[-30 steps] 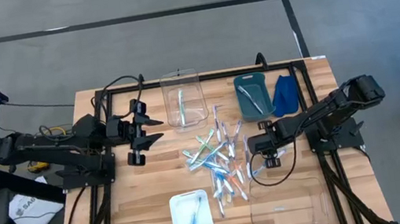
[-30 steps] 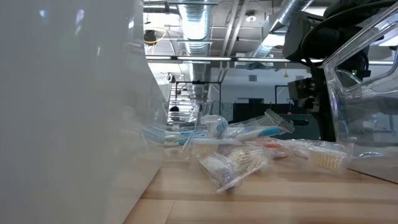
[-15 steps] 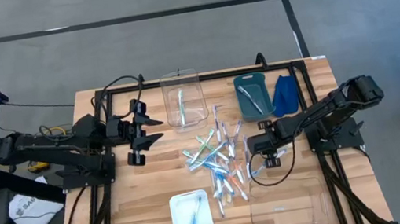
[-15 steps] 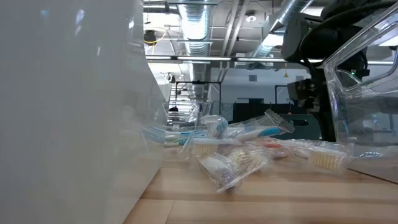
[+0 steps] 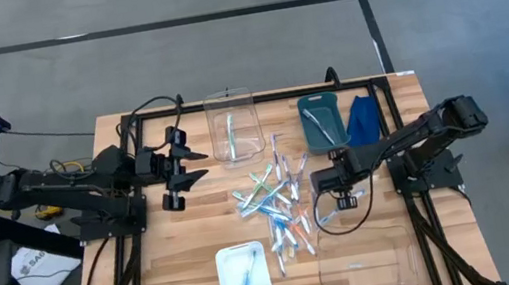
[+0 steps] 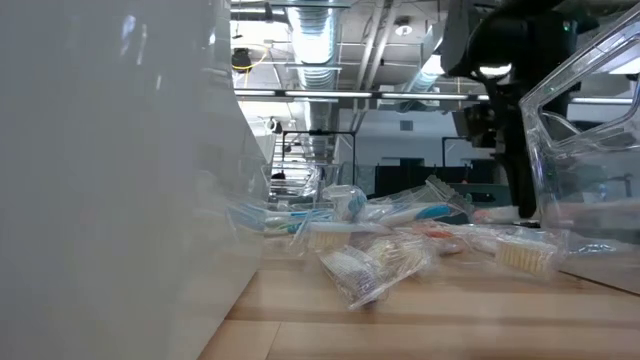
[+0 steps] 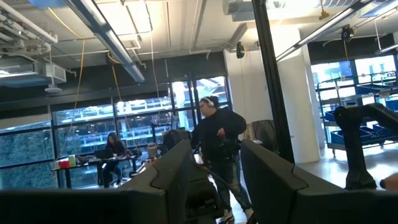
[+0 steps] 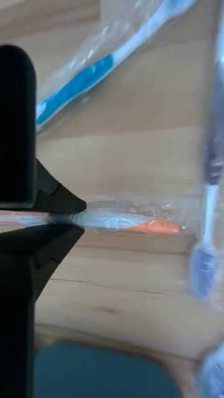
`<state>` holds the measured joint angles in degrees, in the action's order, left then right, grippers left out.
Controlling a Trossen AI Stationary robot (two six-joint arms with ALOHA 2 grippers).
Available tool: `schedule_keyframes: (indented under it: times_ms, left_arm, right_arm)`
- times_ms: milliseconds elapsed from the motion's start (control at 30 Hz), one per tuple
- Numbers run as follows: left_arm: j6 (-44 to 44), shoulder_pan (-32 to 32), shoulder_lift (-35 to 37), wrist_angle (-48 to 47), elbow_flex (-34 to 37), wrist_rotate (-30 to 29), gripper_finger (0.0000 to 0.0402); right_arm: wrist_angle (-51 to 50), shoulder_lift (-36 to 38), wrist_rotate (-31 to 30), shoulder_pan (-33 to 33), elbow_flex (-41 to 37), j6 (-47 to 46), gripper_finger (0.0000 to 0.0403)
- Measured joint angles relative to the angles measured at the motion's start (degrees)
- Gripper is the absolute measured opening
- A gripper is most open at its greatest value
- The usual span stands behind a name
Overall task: Pick & Place Toothbrushes
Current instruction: Put the orange toothbrush into the bottom transparent bin
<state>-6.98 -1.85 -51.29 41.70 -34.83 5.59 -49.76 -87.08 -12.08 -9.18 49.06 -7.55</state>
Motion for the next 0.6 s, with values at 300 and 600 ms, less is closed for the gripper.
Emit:
schedule_keyframes:
  times_ms: [300, 600]
  left_arm:
    - [0.0, 0.0, 0.0, -0.2, 0.0, 0.0, 0.0135]
    - [0.0, 0.0, 0.0, -0.3, 0.0, 0.0, 0.0135]
  right_arm:
    - [-7.8, 0.0, 0.0, -1.7, 7.0, 0.0, 0.0024]
    - [-18.3, 0.0, -3.5, -5.7, 18.3, -2.8, 0.0020]
